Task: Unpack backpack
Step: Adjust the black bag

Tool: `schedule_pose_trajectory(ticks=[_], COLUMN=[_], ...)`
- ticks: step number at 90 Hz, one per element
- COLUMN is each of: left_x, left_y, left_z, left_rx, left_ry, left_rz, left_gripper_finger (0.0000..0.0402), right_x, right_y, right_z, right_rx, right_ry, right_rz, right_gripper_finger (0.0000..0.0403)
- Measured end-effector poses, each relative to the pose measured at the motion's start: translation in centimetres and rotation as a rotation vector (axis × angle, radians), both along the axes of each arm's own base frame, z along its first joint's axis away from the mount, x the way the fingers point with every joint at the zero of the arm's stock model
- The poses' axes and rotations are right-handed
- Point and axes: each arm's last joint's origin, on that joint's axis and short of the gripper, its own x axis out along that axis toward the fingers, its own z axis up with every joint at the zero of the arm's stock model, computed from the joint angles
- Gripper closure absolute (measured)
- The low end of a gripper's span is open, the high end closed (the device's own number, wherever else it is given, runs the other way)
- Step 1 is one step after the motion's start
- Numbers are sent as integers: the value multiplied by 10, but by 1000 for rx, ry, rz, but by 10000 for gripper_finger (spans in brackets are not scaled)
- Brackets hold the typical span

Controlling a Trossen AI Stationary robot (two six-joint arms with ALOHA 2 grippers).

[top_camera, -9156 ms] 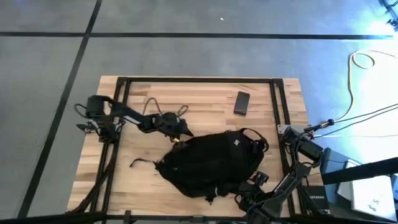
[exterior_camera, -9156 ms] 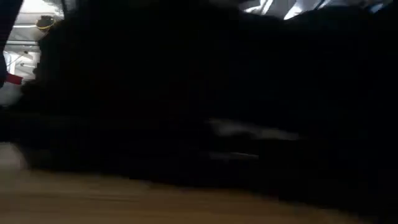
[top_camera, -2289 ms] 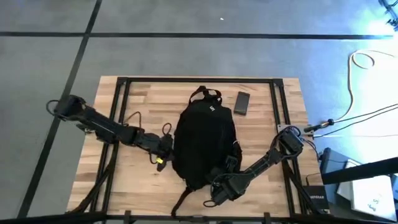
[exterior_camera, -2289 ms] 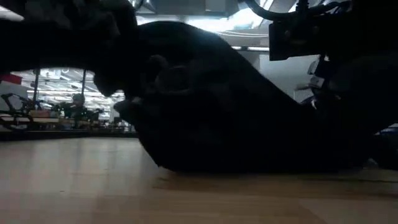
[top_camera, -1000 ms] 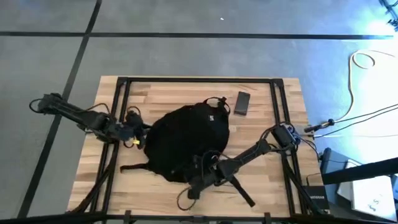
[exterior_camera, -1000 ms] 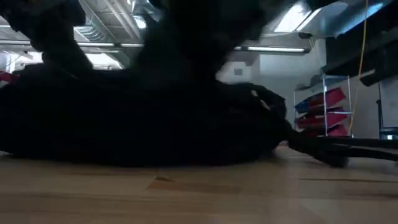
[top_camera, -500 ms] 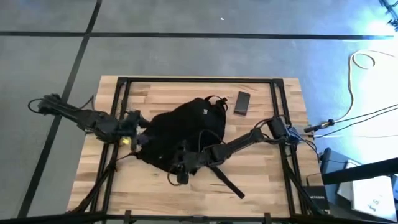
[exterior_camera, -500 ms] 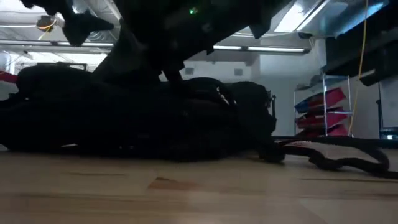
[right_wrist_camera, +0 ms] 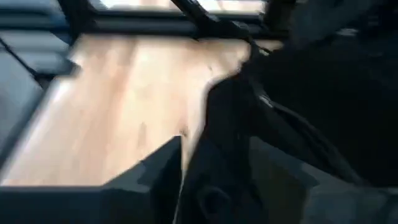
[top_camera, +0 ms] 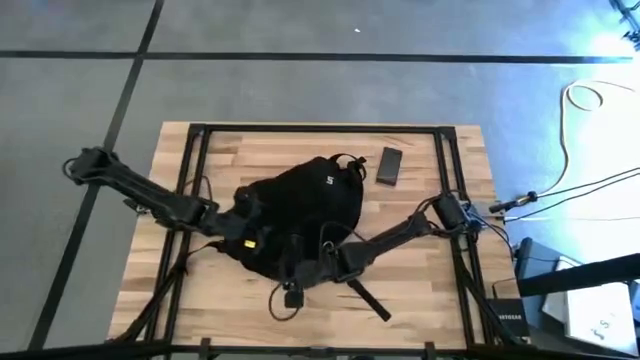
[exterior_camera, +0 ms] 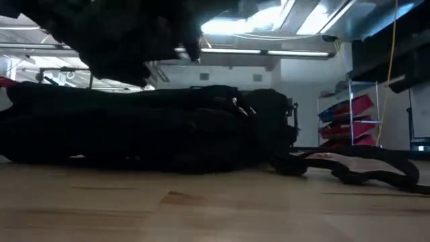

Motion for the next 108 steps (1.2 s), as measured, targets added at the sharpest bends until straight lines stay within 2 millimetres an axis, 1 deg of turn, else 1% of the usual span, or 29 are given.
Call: schedule_pose_trajectory(ticks=[8, 17, 27, 36, 44, 50, 64, 71, 79, 89, 99, 108], left_x=[5, 9, 16, 26, 34, 39, 50, 54, 56, 58, 54, 56], left_y=[-1, -1, -3, -7, -15, -18, -22, -23, -23, -26, -23, -21], left_z=[-4, -7, -11, -14, -16, -19, -19, -21, -25, -22, -27, -31], left_rx=[57, 150, 222, 250, 294, 346, 356, 361, 324, 241, 238, 198], left_ry=[39, 73, 113, 131, 146, 176, 195, 208, 215, 180, 224, 228], left_rz=[9, 41, 49, 16, -30, -35, -57, -57, -63, -74, -43, -24], left_gripper_finger=[121, 121, 121, 121, 121, 121, 121, 121, 121, 121, 121, 121], right_x=[-7, -20, -41, -61, -74, -81, -87, -87, -87, -87, -87, -87], right_y=[6, 15, 29, 37, 40, 44, 48, 48, 47, 47, 47, 47], right_z=[3, 6, 3, -3, -5, -5, -6, -6, -6, -6, -6, -6], right_rx=[-73, -155, -204, -230, -248, -259, -249, -249, -252, -254, -255, -255], right_ry=[105, 213, 303, 398, 424, 431, 434, 432, 435, 436, 438, 438], right_rz=[-70, -151, -228, -275, -363, -393, -415, -414, -413, -414, -413, -412], right_gripper_finger=[183, 156, 151, 151, 151, 151, 151, 151, 151, 151, 151, 151])
